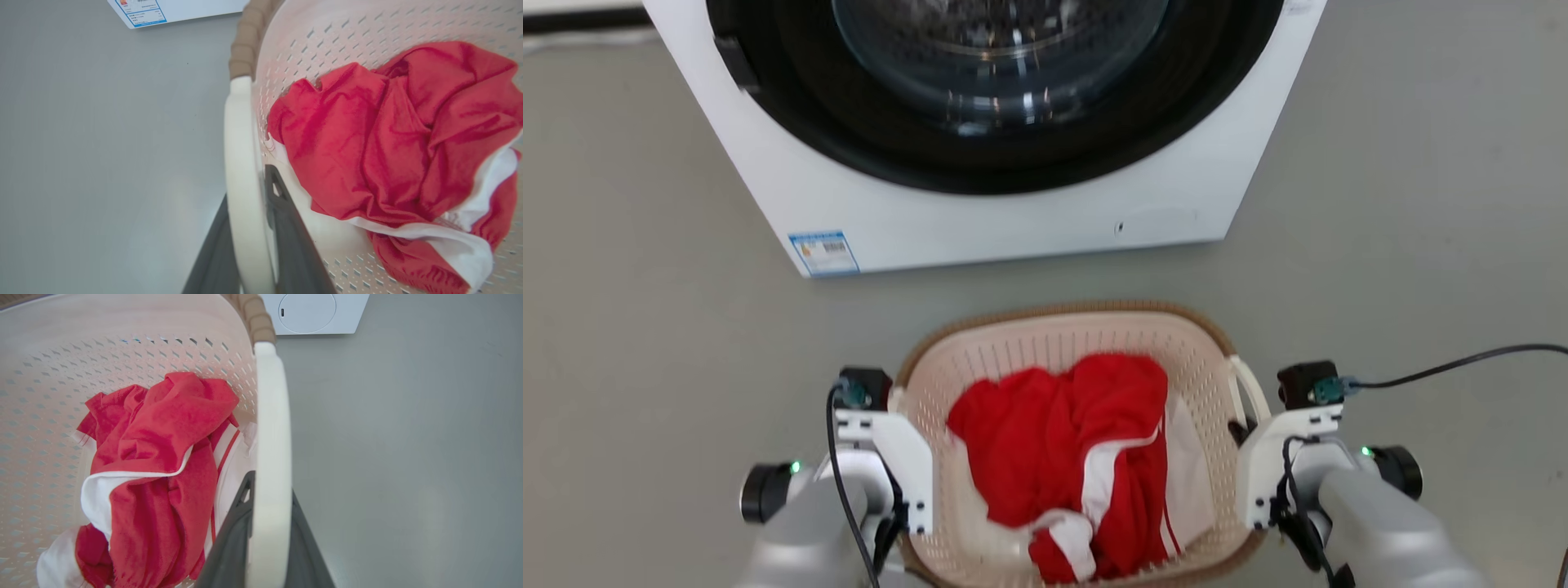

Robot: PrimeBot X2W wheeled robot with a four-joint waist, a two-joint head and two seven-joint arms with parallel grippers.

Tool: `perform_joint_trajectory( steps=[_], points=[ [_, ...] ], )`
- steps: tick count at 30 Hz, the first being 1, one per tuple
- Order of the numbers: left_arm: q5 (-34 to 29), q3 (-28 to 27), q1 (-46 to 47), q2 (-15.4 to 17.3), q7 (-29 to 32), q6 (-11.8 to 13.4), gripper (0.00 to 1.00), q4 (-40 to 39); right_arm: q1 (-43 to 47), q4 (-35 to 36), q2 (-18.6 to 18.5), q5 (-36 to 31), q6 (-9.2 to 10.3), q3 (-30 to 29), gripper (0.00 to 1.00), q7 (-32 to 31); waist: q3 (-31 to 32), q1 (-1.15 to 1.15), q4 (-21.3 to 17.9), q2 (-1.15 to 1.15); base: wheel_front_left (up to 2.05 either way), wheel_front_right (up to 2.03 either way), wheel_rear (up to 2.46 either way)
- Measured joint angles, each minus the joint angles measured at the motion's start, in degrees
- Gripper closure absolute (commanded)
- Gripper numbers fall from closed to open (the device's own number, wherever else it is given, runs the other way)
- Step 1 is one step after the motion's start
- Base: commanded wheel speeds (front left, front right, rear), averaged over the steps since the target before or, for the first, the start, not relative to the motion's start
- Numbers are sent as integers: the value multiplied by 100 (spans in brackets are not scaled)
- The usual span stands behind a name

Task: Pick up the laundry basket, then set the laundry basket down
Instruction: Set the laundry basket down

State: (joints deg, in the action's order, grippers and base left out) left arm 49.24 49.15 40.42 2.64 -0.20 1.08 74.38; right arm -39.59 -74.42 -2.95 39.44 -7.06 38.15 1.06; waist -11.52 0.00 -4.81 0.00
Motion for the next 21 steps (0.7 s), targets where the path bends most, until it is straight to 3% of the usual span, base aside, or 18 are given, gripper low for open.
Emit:
perform_joint_trajectory(
  steps=[21],
  points=[
    [-289,79,1700,121,-773,110,100,-1,-1459,-15,-54,-501,0,-517,100,914,-2268,0,255,0,0,0,0]
  ],
)
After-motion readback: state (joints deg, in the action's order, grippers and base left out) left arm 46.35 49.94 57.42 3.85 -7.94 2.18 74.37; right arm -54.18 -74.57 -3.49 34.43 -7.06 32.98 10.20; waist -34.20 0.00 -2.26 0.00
